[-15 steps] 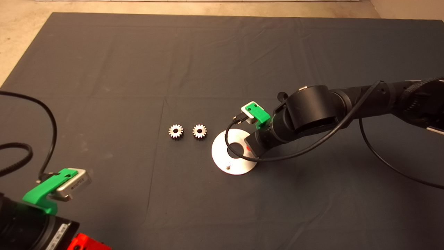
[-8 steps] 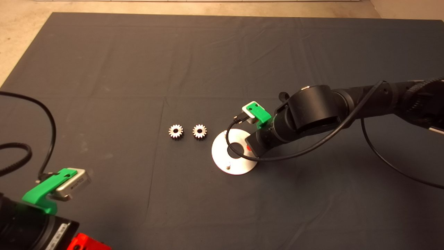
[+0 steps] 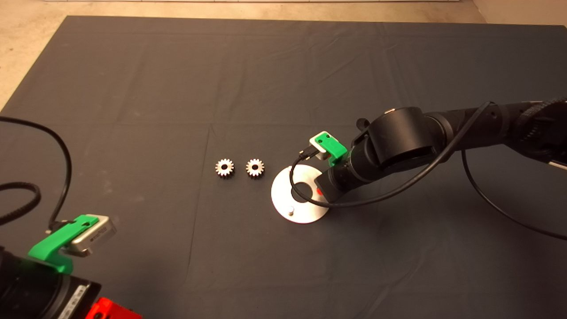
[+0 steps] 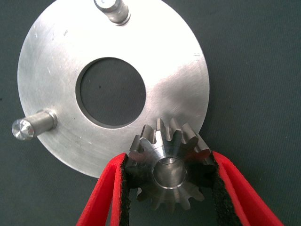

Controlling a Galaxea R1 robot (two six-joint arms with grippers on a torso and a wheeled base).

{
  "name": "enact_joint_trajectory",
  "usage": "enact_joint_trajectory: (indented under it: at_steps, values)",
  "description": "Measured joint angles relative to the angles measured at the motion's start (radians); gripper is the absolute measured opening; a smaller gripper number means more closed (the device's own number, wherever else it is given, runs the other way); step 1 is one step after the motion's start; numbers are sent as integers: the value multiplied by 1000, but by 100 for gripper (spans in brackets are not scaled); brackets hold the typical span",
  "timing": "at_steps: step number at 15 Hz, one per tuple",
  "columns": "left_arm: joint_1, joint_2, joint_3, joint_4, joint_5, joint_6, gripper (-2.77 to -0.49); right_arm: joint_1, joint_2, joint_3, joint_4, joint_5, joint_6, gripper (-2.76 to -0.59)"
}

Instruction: Install three planetary gears onto the carrier pins

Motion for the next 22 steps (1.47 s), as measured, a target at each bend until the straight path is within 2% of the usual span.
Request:
enact_joint_trajectory:
  at_steps: [3, 5, 7, 22]
  values:
    - [0, 0, 0, 0, 0, 0, -49, 6, 0, 0, 32, -2, -6, -241]
    - [0, 0, 0, 0, 0, 0, -49, 2, 0, -2, 61, -10, -11, -241]
    - [0, 0, 0, 0, 0, 0, -49, -3, -3, -2, 76, -10, -19, -241]
    - [0, -2, 0, 0, 0, 1, -49, -2, -3, -8, 81, -11, -40, -241]
